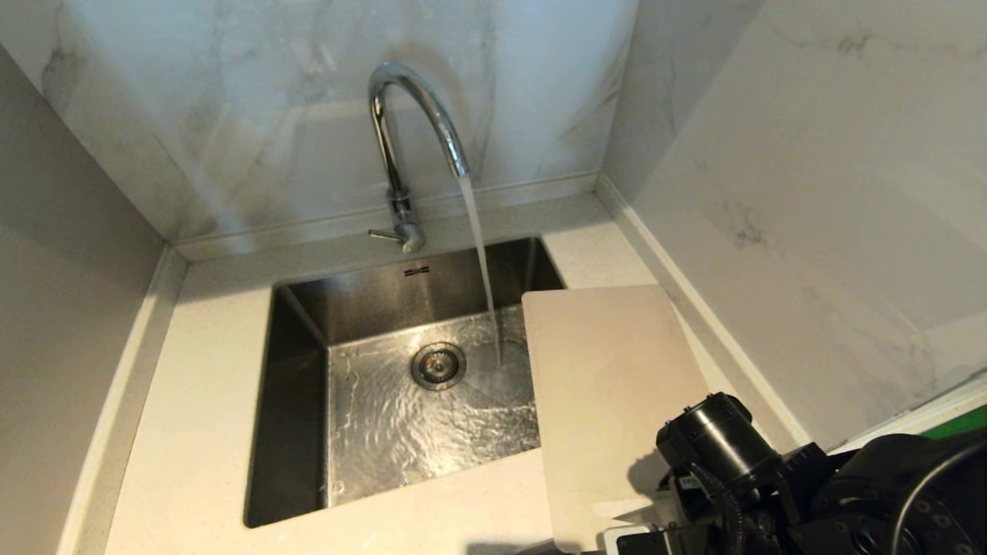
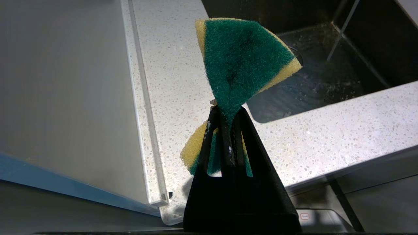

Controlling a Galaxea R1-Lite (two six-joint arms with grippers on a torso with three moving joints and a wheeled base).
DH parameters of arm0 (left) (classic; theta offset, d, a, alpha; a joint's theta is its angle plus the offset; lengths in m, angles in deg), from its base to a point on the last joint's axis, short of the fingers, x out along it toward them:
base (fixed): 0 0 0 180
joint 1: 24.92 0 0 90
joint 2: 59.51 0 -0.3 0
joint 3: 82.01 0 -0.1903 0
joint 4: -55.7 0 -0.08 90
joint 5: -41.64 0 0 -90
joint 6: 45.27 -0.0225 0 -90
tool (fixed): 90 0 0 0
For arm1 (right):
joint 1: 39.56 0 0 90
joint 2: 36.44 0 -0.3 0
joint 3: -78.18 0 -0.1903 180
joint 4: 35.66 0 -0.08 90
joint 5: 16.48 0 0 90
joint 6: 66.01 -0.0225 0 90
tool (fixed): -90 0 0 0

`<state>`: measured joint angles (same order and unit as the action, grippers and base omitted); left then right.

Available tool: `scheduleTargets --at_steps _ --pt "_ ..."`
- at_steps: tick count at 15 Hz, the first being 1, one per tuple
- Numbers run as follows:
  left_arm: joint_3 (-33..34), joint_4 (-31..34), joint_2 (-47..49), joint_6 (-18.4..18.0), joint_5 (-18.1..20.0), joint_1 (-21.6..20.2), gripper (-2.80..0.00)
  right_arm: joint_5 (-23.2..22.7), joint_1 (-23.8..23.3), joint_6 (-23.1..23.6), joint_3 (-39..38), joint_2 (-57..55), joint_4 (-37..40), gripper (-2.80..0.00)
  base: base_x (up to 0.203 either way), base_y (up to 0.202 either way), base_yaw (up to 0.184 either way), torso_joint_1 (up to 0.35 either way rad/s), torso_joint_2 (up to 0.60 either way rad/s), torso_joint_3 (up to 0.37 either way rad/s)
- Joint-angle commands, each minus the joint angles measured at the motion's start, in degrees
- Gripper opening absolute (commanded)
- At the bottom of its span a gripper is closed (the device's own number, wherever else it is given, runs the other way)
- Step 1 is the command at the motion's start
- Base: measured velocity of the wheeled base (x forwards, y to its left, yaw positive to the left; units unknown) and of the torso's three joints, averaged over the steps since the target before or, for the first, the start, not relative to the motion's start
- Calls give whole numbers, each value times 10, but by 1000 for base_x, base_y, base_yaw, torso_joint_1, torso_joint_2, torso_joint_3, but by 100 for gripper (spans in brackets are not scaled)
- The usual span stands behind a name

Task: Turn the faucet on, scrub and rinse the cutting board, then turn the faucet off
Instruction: Pick up the cutting board

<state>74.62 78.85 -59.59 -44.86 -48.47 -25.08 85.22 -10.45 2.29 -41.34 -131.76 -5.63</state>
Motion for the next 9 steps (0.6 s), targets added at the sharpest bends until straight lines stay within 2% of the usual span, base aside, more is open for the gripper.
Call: scheduleTargets --at_steps 1,3,9 --pt "0 0 0 0 0 0 -280 1 4 3 -11 -8 -21 0 0 0 0 0 0 0" --pt "0 0 0 0 0 0 -280 1 4 3 -26 -20 -51 0 0 0 0 0 0 0" --pt "0 0 0 0 0 0 -280 0 4 3 -39 -26 -54 0 0 0 0 0 0 0"
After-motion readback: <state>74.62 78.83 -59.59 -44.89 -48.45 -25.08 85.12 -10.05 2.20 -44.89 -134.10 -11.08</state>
